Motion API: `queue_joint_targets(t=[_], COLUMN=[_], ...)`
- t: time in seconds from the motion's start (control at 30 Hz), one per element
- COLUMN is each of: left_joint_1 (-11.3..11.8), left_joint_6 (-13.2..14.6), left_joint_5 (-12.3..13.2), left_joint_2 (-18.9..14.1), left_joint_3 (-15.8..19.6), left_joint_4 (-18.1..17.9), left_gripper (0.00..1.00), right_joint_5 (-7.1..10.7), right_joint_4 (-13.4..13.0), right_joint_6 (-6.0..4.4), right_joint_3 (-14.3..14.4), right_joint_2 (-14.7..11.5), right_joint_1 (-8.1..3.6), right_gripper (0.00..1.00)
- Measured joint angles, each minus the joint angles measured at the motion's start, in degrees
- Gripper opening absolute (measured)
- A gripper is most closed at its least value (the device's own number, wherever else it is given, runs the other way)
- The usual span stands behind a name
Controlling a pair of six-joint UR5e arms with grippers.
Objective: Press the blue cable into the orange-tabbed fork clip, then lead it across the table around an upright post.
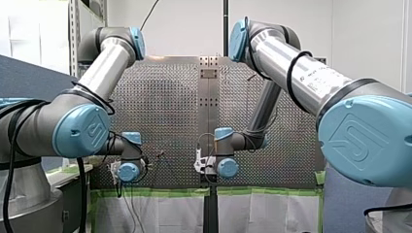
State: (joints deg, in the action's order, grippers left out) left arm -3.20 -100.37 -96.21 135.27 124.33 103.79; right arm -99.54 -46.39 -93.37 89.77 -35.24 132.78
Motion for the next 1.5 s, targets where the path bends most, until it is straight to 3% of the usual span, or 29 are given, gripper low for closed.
queue_joint_targets(t=[0.5, 0.9, 1.33, 1.5], left_joint_1=[0.49, 1.22, 2.36, 2.56], left_joint_6=[-2.62, -3.90, -5.77, -6.25], left_joint_5=[1.43, 2.28, 2.25, 3.07], left_joint_2=[-0.95, -0.52, 1.31, 1.50], left_joint_3=[-1.02, -1.89, -4.81, -5.47], left_joint_4=[-1.50, -1.30, 0.78, 1.27], left_gripper=[0.00, 0.00, 0.00, 0.00], right_joint_5=[0.04, 0.12, 0.69, 1.72], right_joint_4=[0.53, 1.08, 0.84, 0.67], right_joint_6=[0.29, 1.28, 1.83, 1.86], right_joint_3=[-0.41, -0.44, -0.63, -0.73], right_joint_2=[0.02, 0.02, 0.02, 0.02], right_joint_1=[-0.11, -0.42, -0.97, -0.98], right_gripper=[0.00, 0.00, 0.00, 0.00])
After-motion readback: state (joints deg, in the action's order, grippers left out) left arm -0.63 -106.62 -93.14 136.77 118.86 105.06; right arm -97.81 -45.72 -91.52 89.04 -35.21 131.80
